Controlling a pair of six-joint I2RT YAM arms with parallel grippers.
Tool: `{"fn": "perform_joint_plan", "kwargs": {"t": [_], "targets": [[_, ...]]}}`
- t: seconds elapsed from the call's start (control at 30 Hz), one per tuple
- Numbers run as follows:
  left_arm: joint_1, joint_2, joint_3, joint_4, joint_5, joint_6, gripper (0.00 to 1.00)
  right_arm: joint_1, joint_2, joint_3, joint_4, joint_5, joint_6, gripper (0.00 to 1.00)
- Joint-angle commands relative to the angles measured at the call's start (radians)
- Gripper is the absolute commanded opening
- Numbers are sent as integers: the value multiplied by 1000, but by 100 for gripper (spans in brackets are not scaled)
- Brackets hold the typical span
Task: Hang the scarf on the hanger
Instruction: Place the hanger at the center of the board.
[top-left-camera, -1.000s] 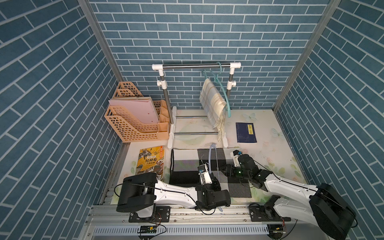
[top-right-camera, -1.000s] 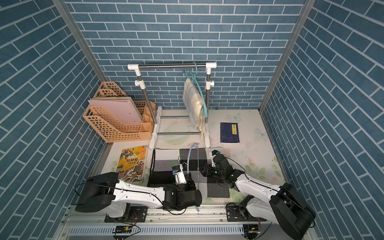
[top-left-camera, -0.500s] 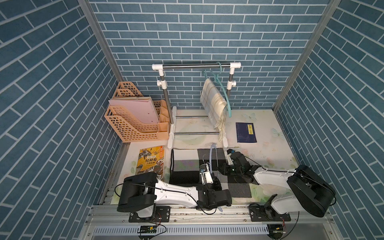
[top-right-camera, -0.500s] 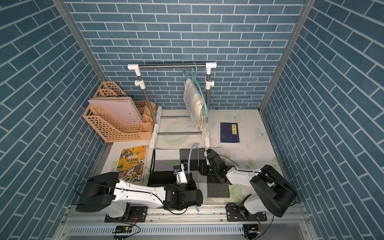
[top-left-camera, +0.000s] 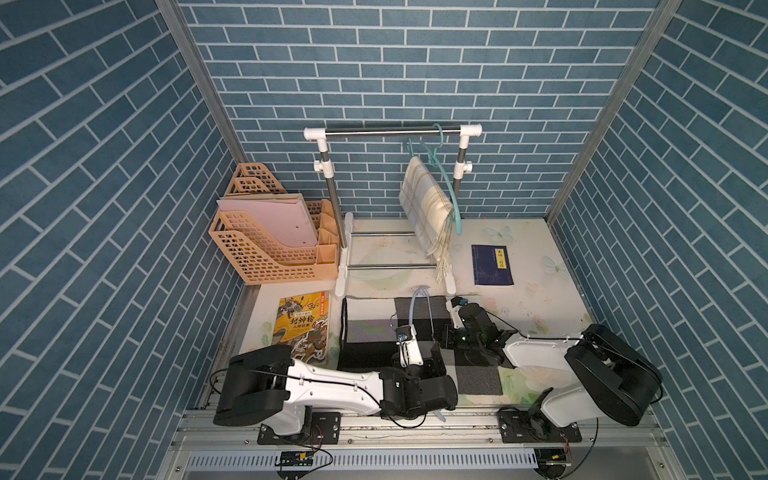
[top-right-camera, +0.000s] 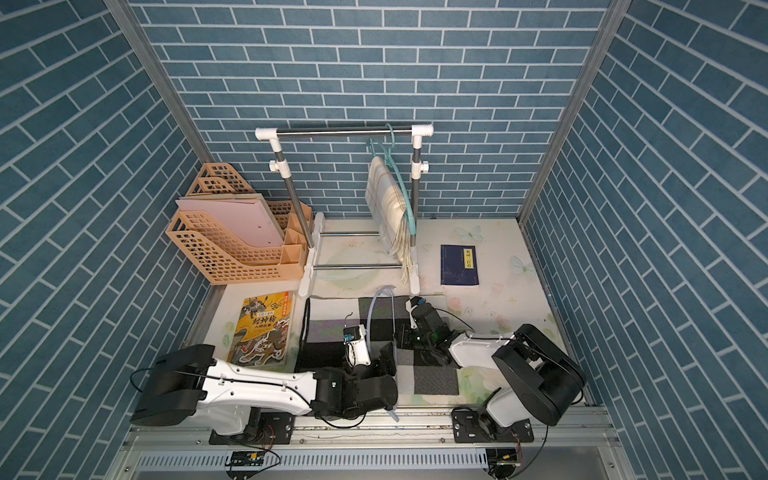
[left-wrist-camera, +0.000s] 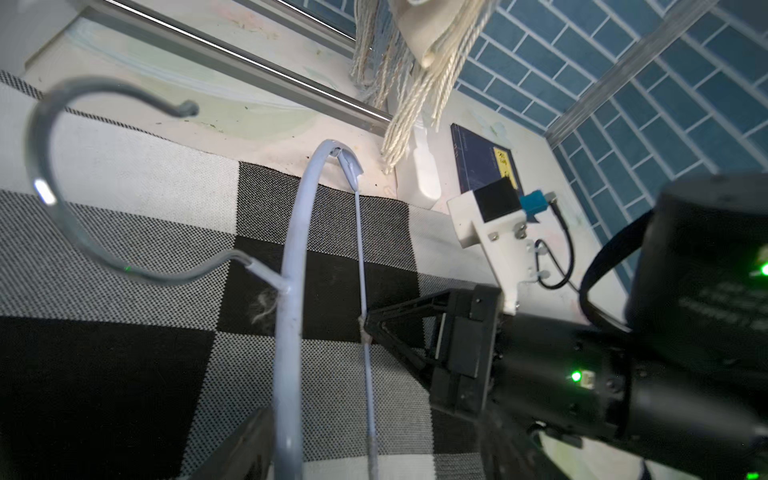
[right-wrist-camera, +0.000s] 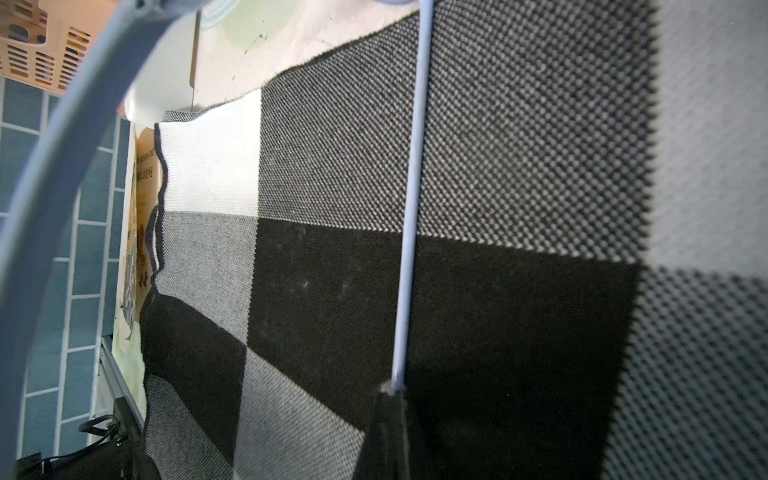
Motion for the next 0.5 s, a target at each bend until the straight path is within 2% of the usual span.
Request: {"fn": "perform_joint_plan", "kwargs": {"t": [0.0, 0.1, 0.27, 0.37, 0.47], "targets": [[37, -67, -53, 62, 21, 88, 88, 7, 42, -37, -32, 17, 7, 0], [80, -132, -105, 115, 63, 125, 94, 7, 52, -44, -19, 18, 12, 0], [160, -252, -214, 245, 126, 186, 94, 7, 60, -55, -5, 14, 17, 0], [194, -313, -224, 176, 111, 182, 94, 8, 53, -55, -11, 14, 17, 0], [246, -350, -201, -11, 102, 116, 92, 9, 34, -45, -33, 15, 13, 0]]}}
